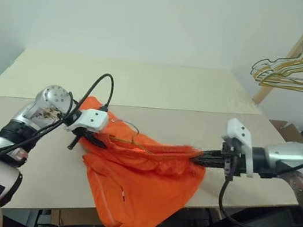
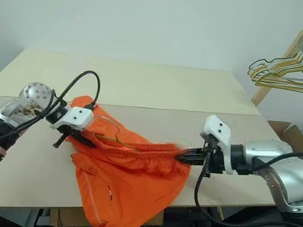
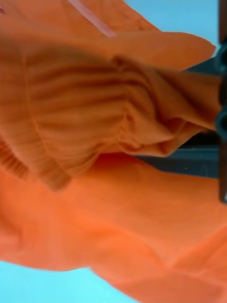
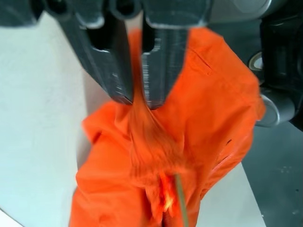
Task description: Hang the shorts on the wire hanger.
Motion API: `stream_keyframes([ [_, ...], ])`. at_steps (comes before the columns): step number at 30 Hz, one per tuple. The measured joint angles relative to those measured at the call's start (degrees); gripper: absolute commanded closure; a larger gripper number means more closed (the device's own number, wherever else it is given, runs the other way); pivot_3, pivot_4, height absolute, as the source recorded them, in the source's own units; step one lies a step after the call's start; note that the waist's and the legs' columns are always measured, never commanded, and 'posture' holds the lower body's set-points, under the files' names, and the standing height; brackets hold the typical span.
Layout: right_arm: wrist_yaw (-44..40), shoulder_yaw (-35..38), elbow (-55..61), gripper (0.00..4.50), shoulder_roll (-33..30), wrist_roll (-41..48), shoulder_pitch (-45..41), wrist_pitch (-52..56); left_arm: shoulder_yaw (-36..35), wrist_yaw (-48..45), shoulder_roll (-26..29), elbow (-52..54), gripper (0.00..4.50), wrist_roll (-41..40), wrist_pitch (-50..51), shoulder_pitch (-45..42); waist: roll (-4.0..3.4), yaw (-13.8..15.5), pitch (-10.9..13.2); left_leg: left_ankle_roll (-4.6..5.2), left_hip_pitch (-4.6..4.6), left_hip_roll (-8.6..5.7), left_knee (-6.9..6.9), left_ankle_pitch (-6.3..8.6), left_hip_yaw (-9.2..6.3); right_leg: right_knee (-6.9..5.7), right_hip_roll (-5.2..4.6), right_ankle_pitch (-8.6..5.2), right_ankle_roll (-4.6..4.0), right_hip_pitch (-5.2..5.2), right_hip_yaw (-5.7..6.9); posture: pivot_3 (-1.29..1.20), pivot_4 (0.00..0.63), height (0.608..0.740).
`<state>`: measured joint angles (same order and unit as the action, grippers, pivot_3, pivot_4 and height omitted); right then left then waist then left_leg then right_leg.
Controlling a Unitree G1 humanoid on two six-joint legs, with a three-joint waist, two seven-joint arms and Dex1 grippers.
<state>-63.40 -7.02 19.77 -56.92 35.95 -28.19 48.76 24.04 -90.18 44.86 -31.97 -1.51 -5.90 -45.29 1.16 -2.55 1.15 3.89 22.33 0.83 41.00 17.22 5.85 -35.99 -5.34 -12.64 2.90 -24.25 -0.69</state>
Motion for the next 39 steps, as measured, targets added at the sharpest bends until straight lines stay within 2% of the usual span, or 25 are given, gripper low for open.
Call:
stream_keyframes([
  [9,0.03,0.14,2.47,0.05,-1.27,-0.37,2.75,0.74,-2.33,1.19,-2.31,-0.76,4.5,0.65,2.74,-1.87,0.0,-0.02,0.0,0.05,0.02,0.01,0.06,0.03,-0.02,0.0,-0.02,0.0,0.0,0.01,0.04,-0.09,0.0,0.74],
  [13,1.25,3.28,1.02,0.05,-1.37,-0.02,1.01,1.58,-2.66,1.02,-2.38,-0.75,4.5,1.24,2.73,-1.86,0.0,-0.18,0.0,0.05,0.0,0.01,0.05,0.03,0.0,-0.02,-0.02,0.0,0.0,0.0,0.01,-0.09,0.0,0.74],
  [18,6.22,5.82,1.29,0.05,4.93,3.62,-11.09,6.39,-2.77,0.57,-2.78,-0.85,4.5,1.47,2.62,-1.91,-0.01,-0.57,-0.01,0.02,-0.03,0.07,0.02,0.02,0.0,-0.06,0.02,0.0,-0.02,-0.03,0.0,-0.1,0.0,0.74],
  [23,14.52,-3.83,2.07,0.05,18.25,2.41,-19.44,13.18,-2.89,0.64,-4.27,-1.4,4.5,1.64,2.57,-2.34,-0.03,-1.41,-0.02,0.0,0.02,0.03,0.04,0.0,0.01,-0.13,-0.02,0.01,-0.02,-0.04,0.0,-0.1,0.0,0.74],
  [28,19.55,-14.69,-2.42,0.05,25.21,-3.54,-22.95,15.11,-3.06,0.65,-4.76,-1.5,4.5,1.64,2.56,-2.75,-0.04,-1.46,-0.02,-0.31,0.21,-0.03,0.07,-0.18,-0.04,-0.22,-0.05,0.05,0.04,-0.07,0.12,-0.08,0.0,0.74],
  [31,20.07,-17.79,-3.98,0.63,26.46,-5.7,-23.32,15.45,-3.26,0.64,-4.61,-1.5,4.5,1.64,2.56,-2.74,-0.04,-1.48,-0.02,-0.31,0.29,-0.05,0.07,-0.18,-0.04,-0.16,-0.07,0.05,0.07,-0.1,0.13,-0.08,0.0,0.74],
  [39,17.59,-19.2,-5.94,3.25,26.8,-7.8,-25.3,15.22,-4.1,0.66,-4.19,-1.32,4.5,1.63,2.74,-2.72,-0.04,-1.53,-0.02,-0.29,0.28,-0.04,0.07,-0.17,-0.06,-0.18,-0.05,0.06,0.08,-0.1,0.13,-0.06,0.0,0.74],
])
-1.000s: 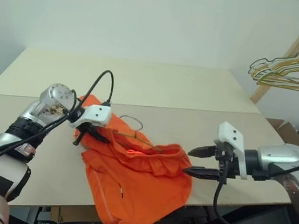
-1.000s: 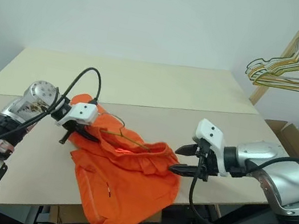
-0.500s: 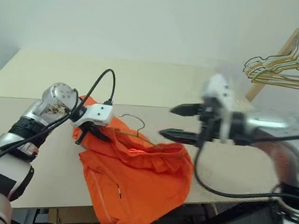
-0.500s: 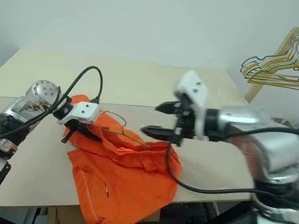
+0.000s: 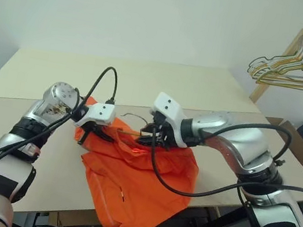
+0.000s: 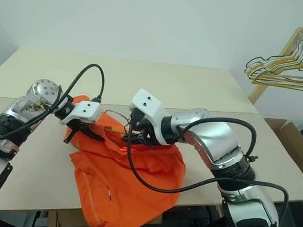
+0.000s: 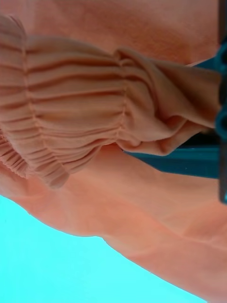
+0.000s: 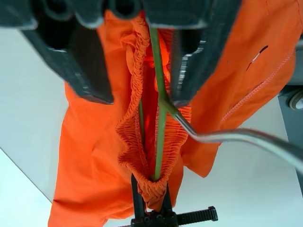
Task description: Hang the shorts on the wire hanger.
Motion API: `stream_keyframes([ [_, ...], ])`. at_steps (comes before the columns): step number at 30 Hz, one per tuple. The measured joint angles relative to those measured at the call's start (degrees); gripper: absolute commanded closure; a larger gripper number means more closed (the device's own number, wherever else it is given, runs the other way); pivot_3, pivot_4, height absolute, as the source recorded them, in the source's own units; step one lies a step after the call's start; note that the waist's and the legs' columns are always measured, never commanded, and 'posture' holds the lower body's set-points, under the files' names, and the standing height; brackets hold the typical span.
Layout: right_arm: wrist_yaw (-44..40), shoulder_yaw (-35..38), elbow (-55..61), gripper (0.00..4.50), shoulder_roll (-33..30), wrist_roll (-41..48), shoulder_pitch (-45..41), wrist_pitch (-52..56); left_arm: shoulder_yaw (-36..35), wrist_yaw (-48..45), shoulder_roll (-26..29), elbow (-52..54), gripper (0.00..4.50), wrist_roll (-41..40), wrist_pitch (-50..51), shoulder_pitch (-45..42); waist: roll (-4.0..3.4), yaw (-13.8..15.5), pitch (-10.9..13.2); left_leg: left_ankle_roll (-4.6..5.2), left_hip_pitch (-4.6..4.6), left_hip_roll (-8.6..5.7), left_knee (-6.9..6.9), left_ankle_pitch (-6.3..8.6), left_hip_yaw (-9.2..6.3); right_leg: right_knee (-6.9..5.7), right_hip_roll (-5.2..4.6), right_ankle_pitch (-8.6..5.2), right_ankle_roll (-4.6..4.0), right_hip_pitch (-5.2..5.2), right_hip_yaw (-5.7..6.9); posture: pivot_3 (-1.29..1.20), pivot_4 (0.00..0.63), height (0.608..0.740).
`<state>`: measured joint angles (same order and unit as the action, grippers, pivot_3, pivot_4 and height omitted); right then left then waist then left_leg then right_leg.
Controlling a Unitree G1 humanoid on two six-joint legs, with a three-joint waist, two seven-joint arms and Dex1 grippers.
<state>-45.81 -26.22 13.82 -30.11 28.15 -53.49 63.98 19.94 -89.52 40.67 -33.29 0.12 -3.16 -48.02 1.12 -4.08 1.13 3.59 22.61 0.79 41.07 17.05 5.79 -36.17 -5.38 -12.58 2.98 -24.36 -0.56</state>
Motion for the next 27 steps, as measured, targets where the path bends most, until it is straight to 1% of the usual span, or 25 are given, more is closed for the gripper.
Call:
stream_keyframes([
  [3,-1.62,-0.05,-0.86,4.32,0.44,-0.52,0.0,-1.48,-0.31,0.02,0.12,0.0,4.5,0.0,0.0,0.0,0.0,-0.01,0.0,0.0,0.0,0.0,0.0,0.0,0.0,0.0,0.0,0.0,0.0,0.0,0.0,-0.07,0.0,0.74],
  [4,-2.25,-0.15,-0.83,4.48,0.44,-0.62,0.0,-2.28,-0.42,-0.08,0.22,0.0,4.5,0.0,-0.08,0.01,0.0,-0.01,0.0,0.0,0.0,0.0,0.0,0.0,0.0,0.01,0.0,0.0,0.0,0.0,0.0,-0.06,0.0,0.74],
  [10,-5.72,-1.32,-0.94,4.48,-0.26,-3.05,0.12,-6.14,-0.94,-0.56,0.3,0.0,4.5,-0.22,-0.64,0.04,0.0,0.03,0.0,0.0,0.0,0.0,0.01,0.0,-0.01,0.01,0.0,0.01,0.01,0.0,0.01,-0.06,0.0,0.74],
  [14,-7.89,-1.42,-1.6,4.5,-1.28,-4.49,0.25,-8.81,-2.06,-1.32,0.11,0.45,3.44,-2.03,-0.19,0.05,0.0,0.03,0.0,-0.01,0.0,0.01,0.0,0.0,-0.01,0.01,0.0,0.01,0.01,0.0,0.01,-0.05,0.0,0.74],
  [19,-10.96,-1.42,-2.73,4.5,-3.08,-5.64,0.56,-11.78,-4.73,-1.8,0.54,2.24,1.79,-4.76,1.93,0.04,0.0,0.03,0.0,-0.01,0.0,0.0,0.0,0.0,-0.01,0.0,0.0,0.01,0.01,0.0,0.01,-0.05,0.0,0.74],
  [24,-13.14,-1.0,-3.15,4.5,-4.83,-5.97,0.91,-13.52,-6.18,-2.64,4.07,2.31,0.22,-5.38,2.14,0.18,0.0,-0.02,0.0,-0.01,-0.01,0.01,-0.01,0.0,0.0,0.01,0.01,0.01,0.01,-0.01,-0.01,-0.05,0.0,0.74],
  [25,-13.41,-0.65,-3.15,4.5,-5.11,-6.01,0.95,-13.59,-6.37,-2.71,4.95,2.24,0.04,-5.69,2.04,0.45,0.0,-0.01,0.0,-0.01,-0.01,0.02,-0.01,0.0,0.0,0.01,0.01,0.01,0.01,-0.01,0.0,-0.05,0.0,0.74],
  [27,-14.01,0.07,-3.15,4.5,-5.48,-6.03,0.96,-13.75,-6.23,-2.78,6.59,1.68,0.04,-5.85,1.2,1.42,0.0,0.06,0.0,-0.01,-0.02,0.02,-0.01,-0.01,0.0,0.0,0.0,0.01,0.01,0.0,0.0,-0.05,0.0,0.74],
])
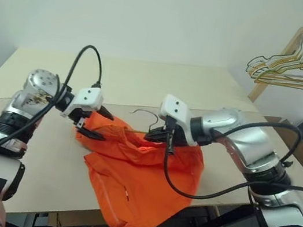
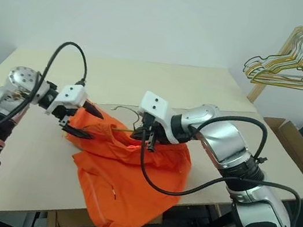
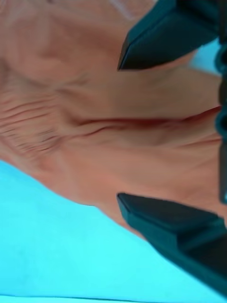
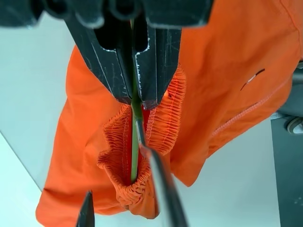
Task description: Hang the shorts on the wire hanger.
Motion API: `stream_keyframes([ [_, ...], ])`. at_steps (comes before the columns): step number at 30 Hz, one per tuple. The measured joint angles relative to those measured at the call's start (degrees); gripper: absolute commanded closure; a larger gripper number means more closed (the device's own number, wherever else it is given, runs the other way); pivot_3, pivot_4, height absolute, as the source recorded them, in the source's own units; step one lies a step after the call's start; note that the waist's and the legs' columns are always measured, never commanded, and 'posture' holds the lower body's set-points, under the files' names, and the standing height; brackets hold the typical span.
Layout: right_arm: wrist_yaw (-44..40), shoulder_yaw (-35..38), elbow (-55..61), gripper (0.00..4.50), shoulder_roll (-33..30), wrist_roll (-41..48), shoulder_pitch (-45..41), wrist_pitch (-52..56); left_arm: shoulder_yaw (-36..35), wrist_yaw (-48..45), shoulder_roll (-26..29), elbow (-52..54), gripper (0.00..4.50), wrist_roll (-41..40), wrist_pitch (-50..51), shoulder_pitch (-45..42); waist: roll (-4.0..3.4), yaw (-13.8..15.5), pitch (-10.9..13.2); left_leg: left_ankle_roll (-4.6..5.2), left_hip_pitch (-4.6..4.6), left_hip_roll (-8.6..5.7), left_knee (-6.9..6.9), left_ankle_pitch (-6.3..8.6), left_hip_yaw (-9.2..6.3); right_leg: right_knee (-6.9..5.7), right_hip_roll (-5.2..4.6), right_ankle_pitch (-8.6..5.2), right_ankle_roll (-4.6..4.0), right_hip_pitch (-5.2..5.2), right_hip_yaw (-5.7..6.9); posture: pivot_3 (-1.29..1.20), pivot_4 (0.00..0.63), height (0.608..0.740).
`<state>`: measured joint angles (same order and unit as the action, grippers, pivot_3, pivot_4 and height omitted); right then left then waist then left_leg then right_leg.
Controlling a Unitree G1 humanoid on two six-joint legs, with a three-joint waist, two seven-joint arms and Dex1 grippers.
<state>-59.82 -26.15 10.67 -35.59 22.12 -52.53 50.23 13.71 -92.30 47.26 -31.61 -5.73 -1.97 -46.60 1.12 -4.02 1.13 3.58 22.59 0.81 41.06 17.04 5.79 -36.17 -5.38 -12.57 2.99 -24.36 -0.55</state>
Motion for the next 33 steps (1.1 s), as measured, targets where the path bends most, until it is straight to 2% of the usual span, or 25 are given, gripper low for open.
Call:
stream_keyframes([
  [3,-0.73,0.37,0.03,4.5,-0.74,0.0,0.1,-0.03,0.51,0.12,1.37,-1.66,0.04,1.74,-4.5,1.94,0.0,0.04,0.0,0.0,0.0,0.0,0.0,0.0,0.01,0.01,-0.01,0.0,0.0,0.01,0.0,-0.05,0.0,0.74],
  [7,-1.42,1.11,0.04,4.5,-1.16,0.01,0.11,-0.08,1.12,4.15,0.38,-5.57,0.04,6.15,-9.96,2.8,0.0,0.59,0.0,-0.01,0.0,-0.01,0.02,0.0,0.0,0.02,-0.03,0.0,0.0,0.02,0.05,-0.05,0.0,0.74],
  [14,-2.5,2.46,0.12,4.5,-1.98,0.01,0.11,-0.11,1.06,8.51,-3.73,-9.24,2.25,7.93,-11.32,2.01,0.0,0.64,0.0,-0.01,0.03,-0.02,0.01,0.0,0.02,0.02,-0.03,0.0,0.0,0.0,0.06,-0.06,0.0,0.74],
  [20,-2.83,2.96,0.18,4.5,-2.91,0.01,0.23,-0.11,0.9,8.6,-4.15,-9.31,4.31,7.9,-10.56,1.74,0.0,0.08,0.0,0.0,0.03,-0.02,0.01,0.0,0.01,0.01,-0.03,0.0,0.0,0.0,0.05,-0.06,0.0,0.74],
  [21,-3.0,2.98,0.2,4.5,-3.25,0.0,0.43,-0.11,0.89,8.62,-4.21,-9.43,4.45,7.9,-10.56,1.72,0.0,0.08,0.0,0.0,0.03,-0.01,0.01,0.0,0.01,0.02,-0.03,0.0,0.0,0.0,0.05,-0.06,0.0,0.74],
  [33,-6.03,3.25,1.0,4.5,-8.53,-0.56,2.44,-1.57,-1.65,10.63,-3.72,-12.13,4.45,7.81,-9.34,-0.76,0.0,0.14,0.0,0.1,0.03,-0.01,0.01,0.06,0.01,0.03,-0.04,0.0,0.0,0.0,0.05,-0.05,0.0,0.74],
])
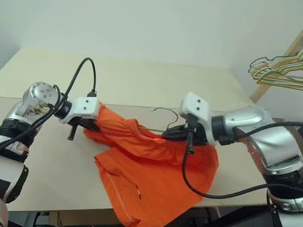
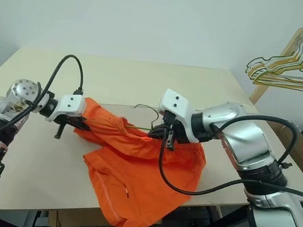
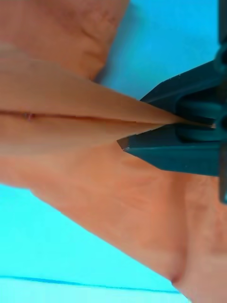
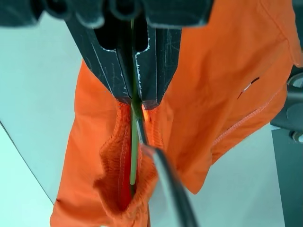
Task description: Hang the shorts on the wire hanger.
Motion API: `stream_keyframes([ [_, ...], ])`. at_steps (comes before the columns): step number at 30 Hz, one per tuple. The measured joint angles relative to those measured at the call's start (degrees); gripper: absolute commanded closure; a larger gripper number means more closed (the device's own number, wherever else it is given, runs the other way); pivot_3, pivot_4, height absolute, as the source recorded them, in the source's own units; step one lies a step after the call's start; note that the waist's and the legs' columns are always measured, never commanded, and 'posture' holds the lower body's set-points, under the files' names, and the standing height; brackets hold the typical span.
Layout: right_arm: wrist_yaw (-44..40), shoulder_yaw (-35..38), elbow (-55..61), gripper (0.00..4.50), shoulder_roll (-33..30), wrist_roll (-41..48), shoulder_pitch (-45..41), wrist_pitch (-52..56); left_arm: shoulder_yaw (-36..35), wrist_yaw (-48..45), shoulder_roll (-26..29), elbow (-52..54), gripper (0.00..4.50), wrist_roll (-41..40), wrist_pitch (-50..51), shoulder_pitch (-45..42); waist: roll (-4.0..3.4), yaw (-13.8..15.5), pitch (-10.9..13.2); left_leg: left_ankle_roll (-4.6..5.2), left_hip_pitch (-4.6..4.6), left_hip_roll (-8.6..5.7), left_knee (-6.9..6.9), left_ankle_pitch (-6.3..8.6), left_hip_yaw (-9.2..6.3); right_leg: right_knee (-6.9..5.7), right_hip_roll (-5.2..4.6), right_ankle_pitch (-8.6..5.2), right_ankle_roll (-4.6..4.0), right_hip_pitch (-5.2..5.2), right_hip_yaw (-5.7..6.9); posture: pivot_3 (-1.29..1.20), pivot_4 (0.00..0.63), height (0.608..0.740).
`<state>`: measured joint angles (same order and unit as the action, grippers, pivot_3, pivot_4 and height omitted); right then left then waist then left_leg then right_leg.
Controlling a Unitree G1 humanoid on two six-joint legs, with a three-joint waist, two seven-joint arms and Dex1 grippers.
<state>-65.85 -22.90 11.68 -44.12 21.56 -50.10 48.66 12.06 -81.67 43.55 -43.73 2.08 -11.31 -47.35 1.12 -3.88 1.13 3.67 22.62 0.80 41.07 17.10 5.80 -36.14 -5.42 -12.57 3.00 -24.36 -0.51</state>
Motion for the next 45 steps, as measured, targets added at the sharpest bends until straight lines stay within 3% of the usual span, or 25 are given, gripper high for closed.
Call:
stream_keyframes([
  [13,-0.48,1.22,0.16,4.5,-0.59,0.03,0.88,-0.14,-0.87,-0.74,1.45,2.61,4.45,-0.47,0.12,3.4,0.0,0.11,0.0,0.0,-0.01,0.01,0.0,0.0,0.01,-0.01,-0.01,0.0,0.0,0.0,0.0,-0.06,0.0,0.74],
  [14,-0.41,1.22,0.16,4.5,-0.35,0.05,0.76,-0.12,-0.88,-0.93,1.4,2.98,4.03,-0.65,0.22,3.4,0.0,0.15,0.0,-0.04,-0.01,0.01,0.0,-0.02,0.01,-0.01,-0.01,0.0,0.0,0.0,0.0,-0.06,0.0,0.74],
  [17,-0.3,1.23,0.12,4.5,0.3,0.2,0.16,0.17,-1.11,-2.41,0.91,4.52,3.37,-2.36,1.2,3.39,0.0,0.13,0.0,-0.04,-0.01,0.01,0.0,-0.02,0.01,-0.01,-0.01,0.0,0.0,0.0,0.0,-0.05,0.0,0.74],
  [27,-0.63,2.01,-1.59,4.5,0.76,1.25,-1.93,1.25,-4.04,-9.99,2.13,10.93,0.17,-9.61,4.98,1.35,0.0,0.03,0.0,-0.07,-0.01,0.01,0.0,-0.04,0.01,-0.02,0.0,0.0,0.0,0.0,-0.01,-0.04,0.0,0.74],
  [28,-0.92,2.02,-2.08,4.5,0.94,1.34,-2.7,1.34,-4.33,-9.97,1.9,11.91,0.03,-10.21,5.36,1.08,0.0,0.06,0.0,-0.07,-0.01,0.01,0.0,-0.04,0.0,-0.01,0.0,0.0,0.0,0.0,-0.01,-0.04,0.0,0.74],
  [42,-5.14,3.27,-6.95,4.5,2.95,3.33,-11.67,2.06,-1.18,-9.52,-7.28,13.24,0.03,-10.17,7.43,-5.16,0.0,-0.15,0.0,-0.08,-0.01,-0.03,0.0,-0.04,0.02,-0.01,0.02,0.01,0.01,0.0,-0.04,-0.06,0.0,0.74],
  [45,-5.17,3.24,-7.33,4.5,2.95,3.18,-11.67,2.06,-0.21,-10.25,-8.03,11.74,0.58,-9.88,7.49,-5.69,0.0,-0.18,0.0,-0.08,-0.02,-0.02,0.0,-0.04,0.02,-0.01,0.02,0.0,0.01,-0.01,-0.04,-0.07,0.0,0.74],
])
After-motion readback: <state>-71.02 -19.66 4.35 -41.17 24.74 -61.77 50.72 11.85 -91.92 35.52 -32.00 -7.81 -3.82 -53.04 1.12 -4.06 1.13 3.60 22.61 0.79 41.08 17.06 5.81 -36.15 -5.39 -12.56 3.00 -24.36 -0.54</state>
